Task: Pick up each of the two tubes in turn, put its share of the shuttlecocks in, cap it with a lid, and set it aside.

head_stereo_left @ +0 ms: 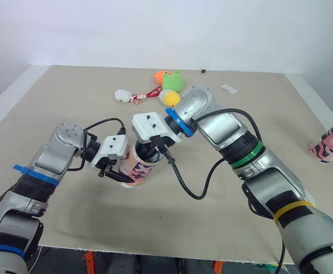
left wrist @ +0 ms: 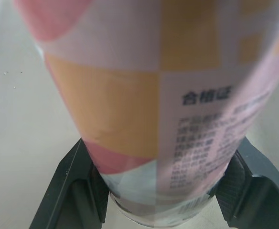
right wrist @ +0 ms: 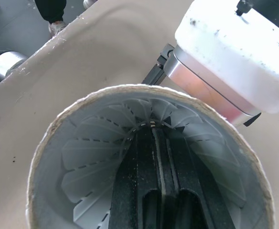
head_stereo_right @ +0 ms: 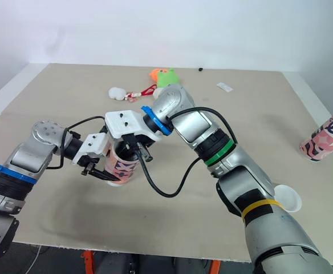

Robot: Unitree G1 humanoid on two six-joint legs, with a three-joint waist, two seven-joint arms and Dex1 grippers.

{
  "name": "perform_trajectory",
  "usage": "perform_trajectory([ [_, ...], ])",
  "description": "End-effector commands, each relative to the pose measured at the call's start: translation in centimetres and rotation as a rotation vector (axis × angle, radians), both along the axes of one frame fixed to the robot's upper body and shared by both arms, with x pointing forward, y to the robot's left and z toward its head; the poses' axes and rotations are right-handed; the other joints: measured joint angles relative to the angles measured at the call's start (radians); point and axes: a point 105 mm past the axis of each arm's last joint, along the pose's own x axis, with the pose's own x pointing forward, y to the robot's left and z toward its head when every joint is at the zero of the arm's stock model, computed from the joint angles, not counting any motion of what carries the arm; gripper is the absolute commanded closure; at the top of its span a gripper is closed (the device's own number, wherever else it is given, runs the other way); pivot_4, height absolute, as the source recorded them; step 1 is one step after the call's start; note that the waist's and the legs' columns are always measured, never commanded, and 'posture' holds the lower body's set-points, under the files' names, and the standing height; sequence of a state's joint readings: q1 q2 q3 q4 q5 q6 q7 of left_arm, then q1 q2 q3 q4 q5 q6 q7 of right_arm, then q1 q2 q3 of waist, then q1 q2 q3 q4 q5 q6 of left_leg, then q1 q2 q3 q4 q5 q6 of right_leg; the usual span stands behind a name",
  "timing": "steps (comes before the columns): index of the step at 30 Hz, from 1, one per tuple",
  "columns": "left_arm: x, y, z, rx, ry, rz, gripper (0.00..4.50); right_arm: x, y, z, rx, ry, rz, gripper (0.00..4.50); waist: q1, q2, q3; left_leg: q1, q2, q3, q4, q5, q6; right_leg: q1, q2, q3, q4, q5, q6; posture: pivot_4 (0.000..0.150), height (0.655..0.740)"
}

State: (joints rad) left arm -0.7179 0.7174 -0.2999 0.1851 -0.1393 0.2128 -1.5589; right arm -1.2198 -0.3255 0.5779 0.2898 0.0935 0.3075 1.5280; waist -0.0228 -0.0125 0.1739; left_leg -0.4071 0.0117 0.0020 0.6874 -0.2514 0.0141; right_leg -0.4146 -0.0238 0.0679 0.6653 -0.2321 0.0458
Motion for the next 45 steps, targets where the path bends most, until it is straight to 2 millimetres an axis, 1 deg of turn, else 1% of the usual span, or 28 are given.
perform_trajectory([
  [1, -0.3, -1.1, 0.3, -0.040, -0.013, -0.020, 2.03, -1.2, 0.7, 1.4, 0.054, 0.012, 0.076, 4.44, 0.000, 0.000, 0.000, 0.000, 0.000, 0.000, 0.000, 0.000, 0.000, 0.000, 0.000, 0.000, 0.000, 0.000, 0.000, 0.150, 0.7323],
  [4, -0.3, -1.1, 0.2, -0.042, -0.011, -0.020, 2.03, -0.4, -1.6, 3.4, 0.078, 0.003, 0.036, 4.44, 0.001, 0.000, 0.000, -0.001, 0.000, 0.000, 0.000, 0.000, 0.000, -0.001, 0.000, 0.000, 0.000, 0.000, 0.000, 0.150, 0.7323],
  [10, -0.2, -1.5, 0.3, -0.059, -0.018, -0.025, 2.03, 0.4, -6.1, 5.4, 0.078, -0.045, -0.053, 4.44, 0.005, -0.001, 0.001, -0.004, -0.004, -0.001, 0.000, 0.000, -0.001, -0.002, -0.006, -0.001, -0.001, -0.002, 0.003, 0.150, 0.7323],
  [15, -0.1, -2.0, 0.4, -0.084, -0.029, -0.035, 2.03, 0.6, -8.2, 6.9, 0.099, -0.085, -0.109, 4.44, 0.003, -0.001, 0.001, -0.006, -0.005, 0.000, 0.000, 0.000, -0.001, -0.004, -0.007, -0.001, -0.001, -0.002, 0.004, 0.150, 0.7323],
  [17, -0.1, -2.5, 0.5, -0.110, -0.040, -0.040, 2.03, 0.6, -9.4, 7.6, 0.122, -0.099, -0.149, 4.44, 0.004, -0.001, 0.001, -0.007, -0.005, -0.001, 0.000, 0.000, -0.001, -0.005, -0.007, -0.002, 0.000, -0.002, 0.004, 0.150, 0.7323],
  [21, -0.2, -3.8, 1.0, -0.196, -0.061, -0.060, 2.03, 0.3, -12.7, 8.7, 0.178, -0.120, -0.253, 4.44, 0.005, -0.002, 0.001, -0.015, -0.006, -0.003, 0.001, 0.000, -0.001, -0.010, -0.009, -0.005, -0.001, -0.002, 0.004, 0.150, 0.7323],
  [24, -0.6, -5.8, 2.2, -0.364, -0.046, -0.080, 2.03, 0.1, -15.6, 9.1, 0.224, -0.114, -0.373, 4.44, 0.005, -0.002, 0.001, -0.017, -0.007, -0.004, 0.001, 0.000, 0.000, -0.012, -0.011, -0.006, -0.002, -0.002, 0.004, 0.150, 0.7323],
  [25, -0.8, -6.2, 2.4, -0.405, -0.036, -0.084, 2.03, -0.1, -16.2, 9.1, 0.231, -0.108, -0.393, 4.44, 0.005, -0.002, 0.002, -0.017, -0.008, -0.004, 0.001, 0.000, 0.000, -0.012, -0.012, -0.007, -0.002, -0.002, 0.004, 0.150, 0.7323],
  [26, -1.1, -6.8, 2.6, -0.441, -0.024, -0.094, 2.03, -0.2, -17.0, 9.0, 0.232, -0.101, -0.431, 4.44, 0.005, -0.002, 0.002, -0.018, -0.008, -0.004, 0.001, 0.000, 0.000, -0.012, -0.013, -0.008, -0.002, -0.002, 0.004, 0.150, 0.7323],
  [28, -2.0, -8.7, 2.3, -0.543, 0.028, -0.119, 2.03, -0.6, -20.4, 6.8, 0.169, -0.068, -0.561, 4.44, 0.005, -0.003, 0.002, -0.018, -0.009, -0.004, 0.001, 0.000, 0.000, -0.012, -0.014, -0.008, -0.002, -0.002, 0.004, 0.150, 0.7323],
  [30, -2.4, -10.1, 1.9, -0.601, 0.056, -0.123, 2.03, -1.1, -23.1, 4.9, 0.105, -0.043, -0.667, 4.44, 0.006, -0.003, 0.002, -0.017, -0.011, -0.006, 0.001, 0.000, 0.000, -0.010, -0.015, -0.010, -0.002, -0.003, 0.005, 0.150, 0.7323],
  [31, -2.4, -10.5, 1.6, -0.618, 0.069, -0.116, 2.03, -1.2, -24.4, 4.0, 0.066, -0.038, -0.713, 4.44, 0.007, -0.002, 0.002, -0.018, -0.012, -0.006, 0.001, 0.000, 0.000, -0.010, -0.016, -0.009, -0.003, -0.003, 0.006, 0.150, 0.7323],
  [32, -2.4, -10.8, 1.5, -0.630, 0.078, -0.111, 2.03, -1.4, -25.4, 3.4, 0.039, -0.036, -0.741, 4.44, 0.006, -0.002, 0.002, -0.017, -0.013, -0.006, 0.001, 0.000, 0.000, -0.009, -0.017, -0.009, -0.002, -0.004, 0.007, 0.150, 0.7323],
  [34, -2.5, -11.3, 0.6, -0.617, 0.093, -0.107, 2.03, -1.5, -28.3, 1.8, -0.031, -0.022, -0.843, 4.44, -0.004, -0.002, 0.002, -0.016, -0.014, -0.003, 0.001, 0.001, 0.001, -0.010, -0.018, -0.005, -0.001, -0.002, 0.009, 0.150, 0.7323],
  [36, -2.7, -11.6, -0.5, -0.577, 0.119, -0.118, 2.03, -1.8, -31.5, 0.4, -0.097, 0.004, -0.946, 3.86, -0.002, -0.001, 0.001, -0.015, -0.014, -0.001, 0.001, 0.001, 0.002, -0.010, -0.017, -0.003, -0.001, -0.002, 0.009, 0.150, 0.7323],
  [38, -2.7, -11.7, -1.5, -0.528, 0.114, -0.130, 2.03, -2.1, -33.7, -0.4, -0.143, 0.020, -1.008, 3.35, 0.000, -0.001, 0.002, -0.012, -0.015, -0.002, 0.001, 0.002, 0.003, -0.007, -0.016, -0.003, -0.001, -0.002, 0.009, 0.150, 0.7323],
  [39, -2.7, -11.7, -2.1, -0.495, 0.107, -0.134, 2.03, -2.2, -34.7, -0.7, -0.162, 0.017, -1.038, 2.91, 0.000, -0.001, 0.001, -0.012, -0.015, -0.001, 0.001, 0.003, 0.002, -0.007, -0.016, -0.003, -0.001, -0.002, 0.009, 0.150, 0.7323],
  [40, -2.6, -11.7, -2.6, -0.462, 0.095, -0.138, 2.03, -2.3, -35.7, -1.0, -0.168, 0.028, -1.075, 2.61, -0.001, -0.001, 0.002, -0.011, -0.015, -0.001, 0.001, 0.003, 0.002, -0.007, -0.016, -0.002, -0.001, -0.002, 0.010, 0.150, 0.7323],
  [42, -2.4, -11.7, -3.2, -0.426, 0.080, -0.142, 2.03, -2.4, -36.8, -1.2, -0.171, 0.045, -1.110, 1.78, -0.003, -0.001, 0.002, -0.010, -0.015, 0.002, 0.001, 0.004, 0.002, -0.007, -0.015, 0.001, -0.001, -0.001, 0.010, 0.150, 0.7323],
  [43, -2.2, -11.6, -3.3, -0.412, 0.072, -0.141, 2.03, -2.5, -37.5, -1.4, -0.177, 0.055, -1.132, 1.52, -0.003, -0.001, 0.002, -0.009, -0.014, 0.003, 0.001, 0.004, 0.002, -0.007, -0.015, 0.002, -0.001, -0.001, 0.010, 0.150, 0.7323],
  [45, -2.1, -11.6, -3.4, -0.403, 0.063, -0.140, 2.03, -2.7, -38.5, -1.9, -0.192, 0.077, -1.161, 1.52, -0.003, -0.001, 0.002, -0.006, -0.014, 0.004, 0.001, 0.004, 0.002, -0.004, -0.015, 0.003, -0.001, 0.000, 0.011, 0.150, 0.7323],
])
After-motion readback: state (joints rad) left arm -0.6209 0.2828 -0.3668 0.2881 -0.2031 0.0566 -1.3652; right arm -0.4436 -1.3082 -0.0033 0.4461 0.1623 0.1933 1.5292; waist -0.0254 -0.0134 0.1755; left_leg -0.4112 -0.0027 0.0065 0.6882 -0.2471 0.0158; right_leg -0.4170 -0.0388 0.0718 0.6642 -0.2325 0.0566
